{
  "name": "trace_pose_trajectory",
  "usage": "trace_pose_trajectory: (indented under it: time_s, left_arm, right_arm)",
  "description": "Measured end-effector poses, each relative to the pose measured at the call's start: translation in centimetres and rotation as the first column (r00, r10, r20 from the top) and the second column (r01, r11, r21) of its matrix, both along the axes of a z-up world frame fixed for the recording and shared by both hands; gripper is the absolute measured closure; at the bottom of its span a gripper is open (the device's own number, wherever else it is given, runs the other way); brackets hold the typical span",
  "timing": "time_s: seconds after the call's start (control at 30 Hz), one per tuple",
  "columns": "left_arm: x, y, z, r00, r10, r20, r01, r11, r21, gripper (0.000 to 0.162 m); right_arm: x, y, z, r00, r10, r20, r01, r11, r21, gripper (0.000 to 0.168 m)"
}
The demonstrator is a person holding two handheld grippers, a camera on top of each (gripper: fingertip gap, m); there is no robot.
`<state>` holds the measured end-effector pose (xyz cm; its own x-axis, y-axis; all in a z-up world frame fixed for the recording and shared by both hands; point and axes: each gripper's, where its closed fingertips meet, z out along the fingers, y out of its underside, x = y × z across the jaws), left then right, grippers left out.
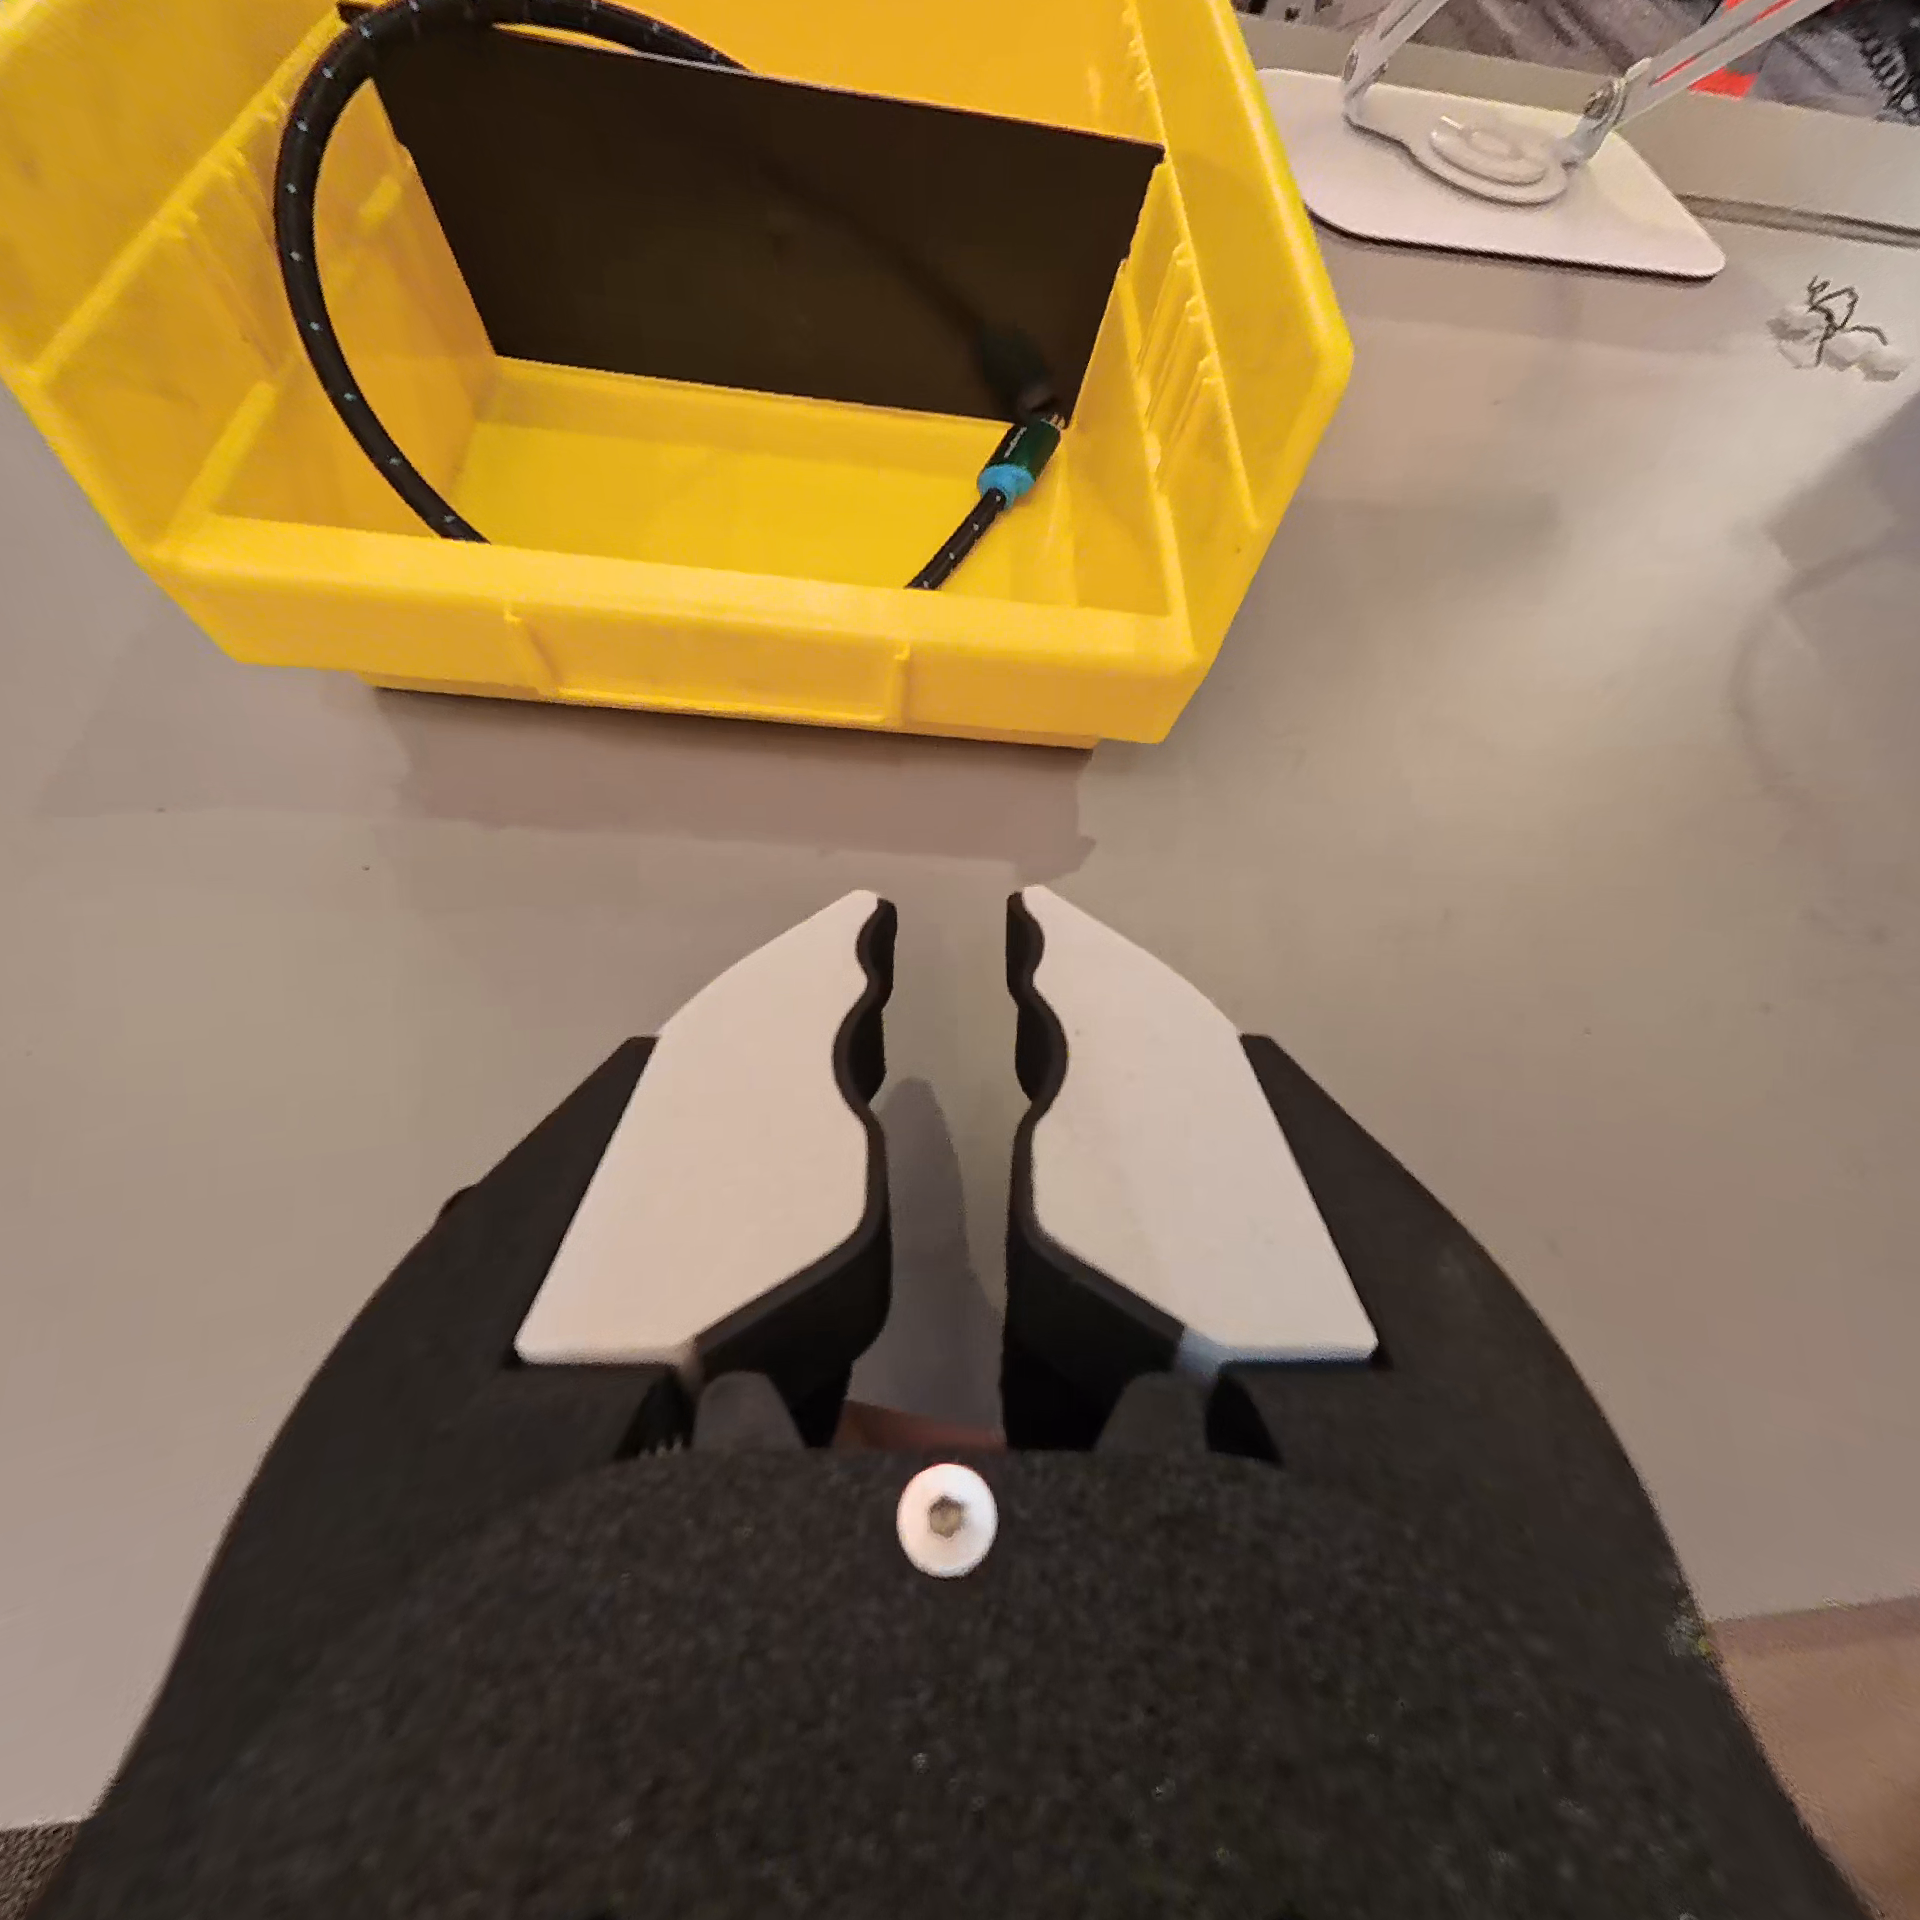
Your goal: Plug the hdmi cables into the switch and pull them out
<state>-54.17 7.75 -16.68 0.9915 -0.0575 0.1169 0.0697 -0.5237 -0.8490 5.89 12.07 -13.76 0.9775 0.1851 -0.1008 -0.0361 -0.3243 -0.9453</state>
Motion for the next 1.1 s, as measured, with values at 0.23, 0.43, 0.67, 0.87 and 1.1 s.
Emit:
trace_pose_trajectory:
  time_s: [0.23,0.43,0.67,0.87,1.1]
  left_arm:
    - [0.7,-0.5,-0.6,1.0,-0.028,-0.007,0.028,0.999,-0.04,0.142]
    - [1.9,-0.4,0.0,0.998,-0.066,-0.016,0.066,0.998,-0.015,0.142]
    - [4.7,-0.4,0.7,0.986,-0.135,-0.103,0.136,0.991,0.004,0.13]
    - [17.5,-0.3,3.0,0.937,-0.349,-0.008,0.348,0.93,0.117,0.12]
    - [36.0,-0.3,5.3,0.803,-0.595,-0.012,0.584,0.785,0.207,0.091]
  right_arm:
    - [-5.0,1.4,-0.2,0.99,0.133,0.055,-0.133,0.991,0.007,0.11]
    - [-10.5,5.1,0.3,0.979,0.202,0.035,-0.201,0.979,-0.027,0.101]
    - [-15.6,1.7,0.7,0.939,0.341,0.054,-0.339,0.94,-0.031,0.081]
    - [-15.9,-3.5,4.9,0.922,0.373,0.105,-0.384,0.915,0.12,0.106]
    - [-1.8,-4.4,6.2,0.991,-0.134,0.017,0.13,0.982,0.139,0.112]
